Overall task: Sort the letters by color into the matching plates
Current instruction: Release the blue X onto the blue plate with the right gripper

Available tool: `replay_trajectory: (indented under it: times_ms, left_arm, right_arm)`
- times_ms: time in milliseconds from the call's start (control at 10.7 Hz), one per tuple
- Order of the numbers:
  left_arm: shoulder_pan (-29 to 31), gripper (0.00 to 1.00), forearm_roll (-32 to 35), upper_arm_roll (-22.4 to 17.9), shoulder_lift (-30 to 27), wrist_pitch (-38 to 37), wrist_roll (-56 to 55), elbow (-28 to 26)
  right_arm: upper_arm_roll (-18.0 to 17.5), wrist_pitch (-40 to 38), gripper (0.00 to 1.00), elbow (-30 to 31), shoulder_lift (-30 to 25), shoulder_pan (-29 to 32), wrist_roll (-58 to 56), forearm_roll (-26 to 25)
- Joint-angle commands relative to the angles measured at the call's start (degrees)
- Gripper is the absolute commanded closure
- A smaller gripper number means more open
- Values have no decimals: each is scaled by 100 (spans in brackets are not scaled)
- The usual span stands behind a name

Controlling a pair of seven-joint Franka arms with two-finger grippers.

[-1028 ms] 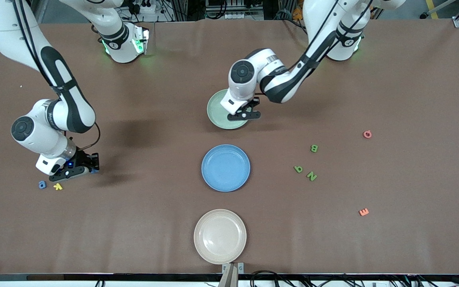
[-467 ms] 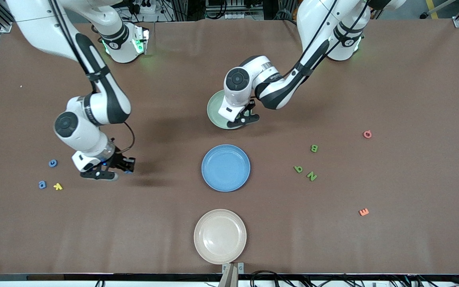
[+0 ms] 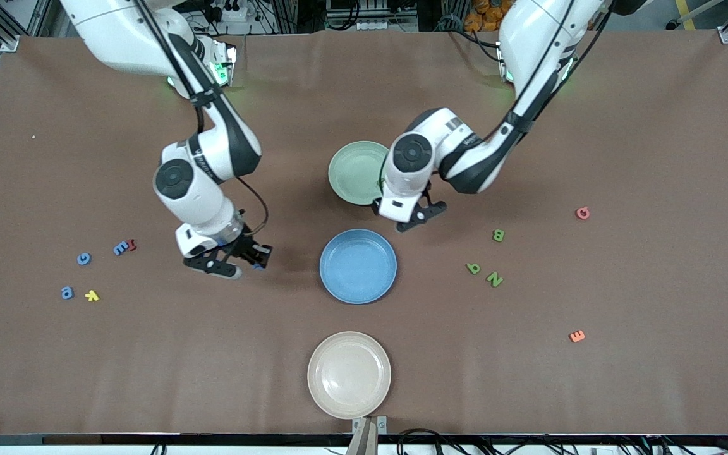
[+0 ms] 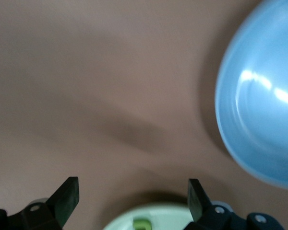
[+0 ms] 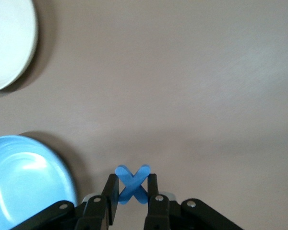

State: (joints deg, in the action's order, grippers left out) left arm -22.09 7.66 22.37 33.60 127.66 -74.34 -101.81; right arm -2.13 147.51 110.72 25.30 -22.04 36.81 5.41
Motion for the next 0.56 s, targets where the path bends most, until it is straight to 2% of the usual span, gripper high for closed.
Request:
replay_trajectory:
  times_ms: [0, 93, 467]
  left_arm:
    - [442, 0, -10, -153, -100, -102, -212, -32]
    - [408, 0, -19, -407, -74, -75, -273, -5]
    - [337, 0, -28, -927, 383, 161, -765, 214]
  right_arm:
    - [38, -56, 85, -603, 527, -519, 1009, 65]
    - [38, -56, 85, -839, 702, -686, 1395, 65]
    - [38, -47, 85, -1736, 1424, -1161, 2759, 48]
